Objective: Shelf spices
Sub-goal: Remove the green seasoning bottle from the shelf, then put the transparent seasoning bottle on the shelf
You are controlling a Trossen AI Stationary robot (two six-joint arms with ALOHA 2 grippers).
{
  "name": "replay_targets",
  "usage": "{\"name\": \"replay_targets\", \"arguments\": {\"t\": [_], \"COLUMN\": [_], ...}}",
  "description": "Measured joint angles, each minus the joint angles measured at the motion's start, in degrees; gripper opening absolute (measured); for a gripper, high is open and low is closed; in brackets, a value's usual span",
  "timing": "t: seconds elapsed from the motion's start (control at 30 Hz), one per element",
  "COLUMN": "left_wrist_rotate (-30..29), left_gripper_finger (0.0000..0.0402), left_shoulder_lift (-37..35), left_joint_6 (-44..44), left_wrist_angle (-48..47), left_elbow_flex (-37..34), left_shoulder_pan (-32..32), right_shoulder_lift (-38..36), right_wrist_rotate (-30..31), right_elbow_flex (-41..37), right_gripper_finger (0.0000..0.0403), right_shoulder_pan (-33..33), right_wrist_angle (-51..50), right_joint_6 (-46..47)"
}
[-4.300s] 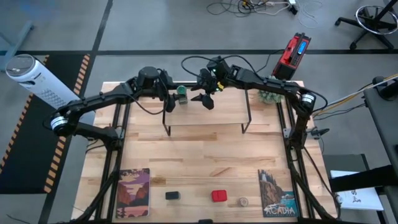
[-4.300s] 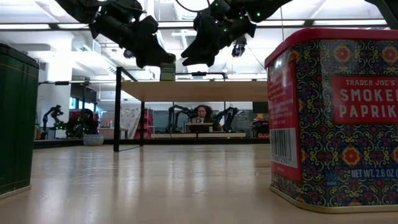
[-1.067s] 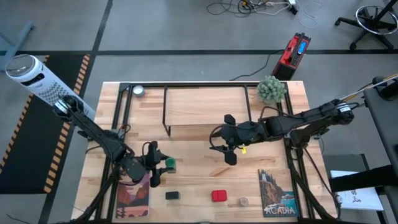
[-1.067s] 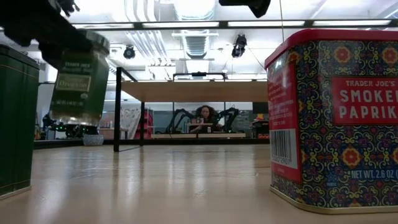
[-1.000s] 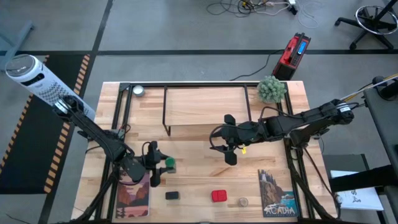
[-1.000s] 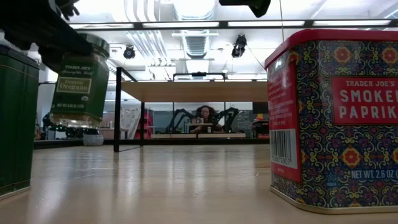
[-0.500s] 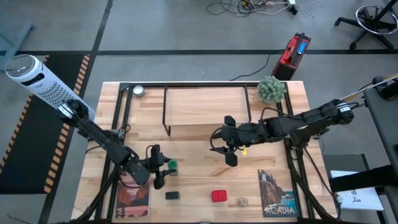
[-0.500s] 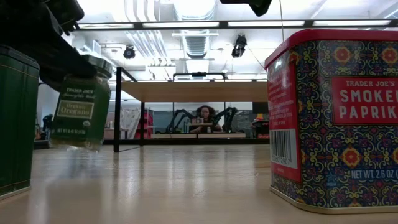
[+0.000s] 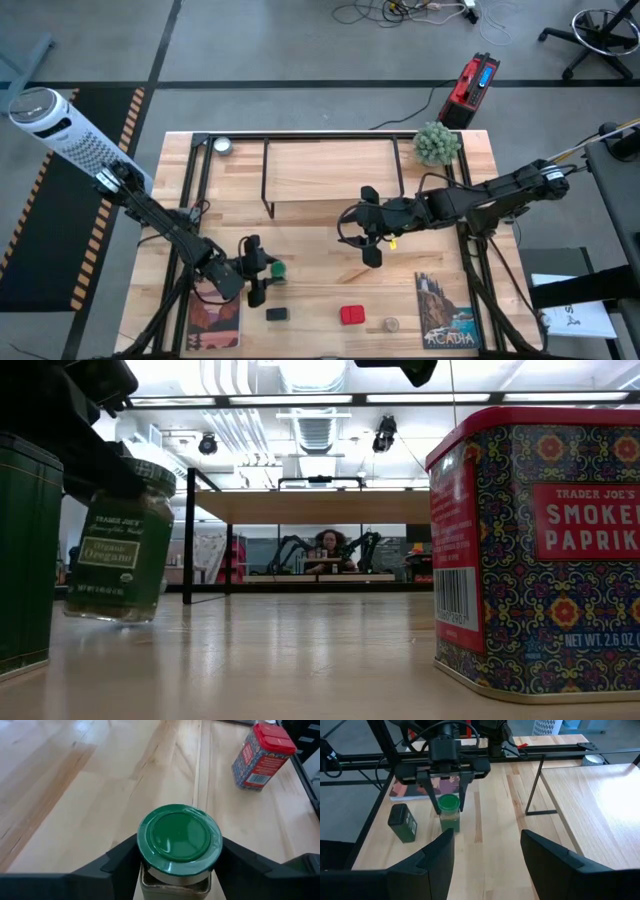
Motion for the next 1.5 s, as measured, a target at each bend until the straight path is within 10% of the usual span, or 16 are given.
{"name": "replay_targets", "arguments": {"t": [0.67, 1.07, 1.5], "left_wrist_rotate": [3.44, 0.99, 0.91], "left_gripper_finger": [0.0295, 0.0278, 0.0252], "left_shoulder_lift": [-2.69, -18.18, -15.74], "left_joint_6": [0.24, 6.25, 22.18], "left_wrist_angle": [-3.03, -5.18, -9.12], "left_elbow_flex": [-0.02, 0.09, 18.05], "left_shoulder_pan": [0.0, 0.02, 0.0], "right_shoulder_lift": [0.0, 0.0, -7.06], "right_wrist_rotate": [0.0, 0.38, 2.66], "right_elbow_flex": [0.0, 0.0, 0.37], "right_gripper_finger": [0.0204, 0.0204, 0.0204], "right_shoulder_pan": [0.0, 0.0, 8.44], "right_wrist_angle": [-0.81, -0.83, -4.61], "right_joint_6": [-0.15, -0.15, 3.16]}}
